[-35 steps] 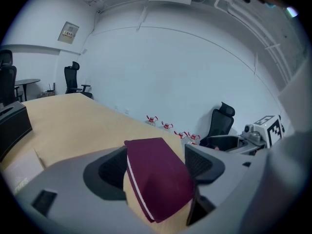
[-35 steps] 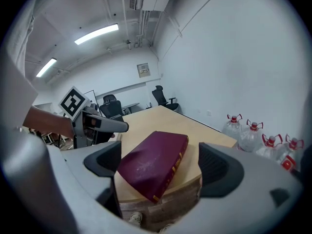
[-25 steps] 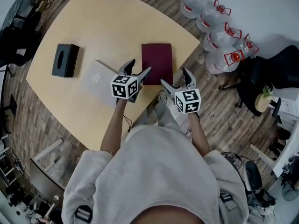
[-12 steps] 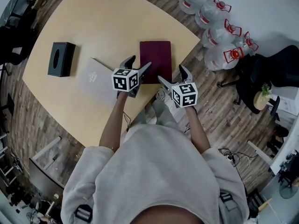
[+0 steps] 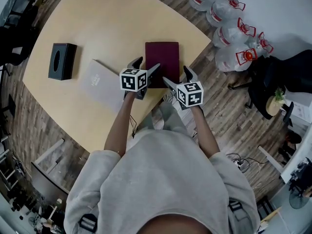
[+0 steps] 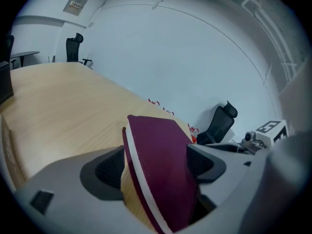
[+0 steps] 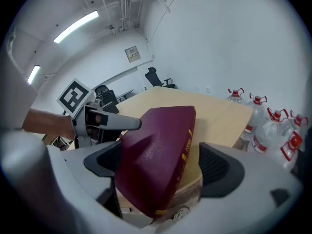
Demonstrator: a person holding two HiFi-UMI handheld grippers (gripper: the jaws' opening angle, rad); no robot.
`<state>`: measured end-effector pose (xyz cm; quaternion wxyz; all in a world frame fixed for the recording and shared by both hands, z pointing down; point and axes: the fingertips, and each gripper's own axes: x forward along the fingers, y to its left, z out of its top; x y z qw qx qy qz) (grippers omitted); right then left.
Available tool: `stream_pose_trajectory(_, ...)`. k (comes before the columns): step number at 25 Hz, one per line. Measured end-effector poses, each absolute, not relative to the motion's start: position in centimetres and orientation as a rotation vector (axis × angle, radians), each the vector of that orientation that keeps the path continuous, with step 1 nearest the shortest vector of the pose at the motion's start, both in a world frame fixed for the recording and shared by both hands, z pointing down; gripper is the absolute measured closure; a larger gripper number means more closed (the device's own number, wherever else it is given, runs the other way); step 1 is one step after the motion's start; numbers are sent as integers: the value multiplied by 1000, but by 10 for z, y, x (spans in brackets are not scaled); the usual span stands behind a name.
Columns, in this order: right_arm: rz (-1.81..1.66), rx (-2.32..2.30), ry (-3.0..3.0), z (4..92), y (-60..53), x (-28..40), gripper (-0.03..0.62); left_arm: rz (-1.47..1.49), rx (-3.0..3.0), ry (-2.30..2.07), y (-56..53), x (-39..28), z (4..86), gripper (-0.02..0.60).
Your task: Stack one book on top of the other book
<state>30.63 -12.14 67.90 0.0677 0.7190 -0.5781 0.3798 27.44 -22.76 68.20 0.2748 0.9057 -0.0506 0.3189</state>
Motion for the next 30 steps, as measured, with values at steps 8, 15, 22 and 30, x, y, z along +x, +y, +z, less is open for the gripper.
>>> stream_pose_trajectory(8,1208,2145,-1745,694,-126,306,103,893,2414,-140,-221,281,695,187)
stream_pose_trajectory(15,1242,2139,-1745,704,-130,302,103,903,2404,-150,-216,286,702,187)
stream_pose_trajectory(22,1285,2140,-1765,709,-136,299,98,880,2391,-161,-215,290,703,183)
stream_pose_trajectory(30,1274,2180,-1753,710,-138,299,94,874,2405,-181,-212,294,703,176)
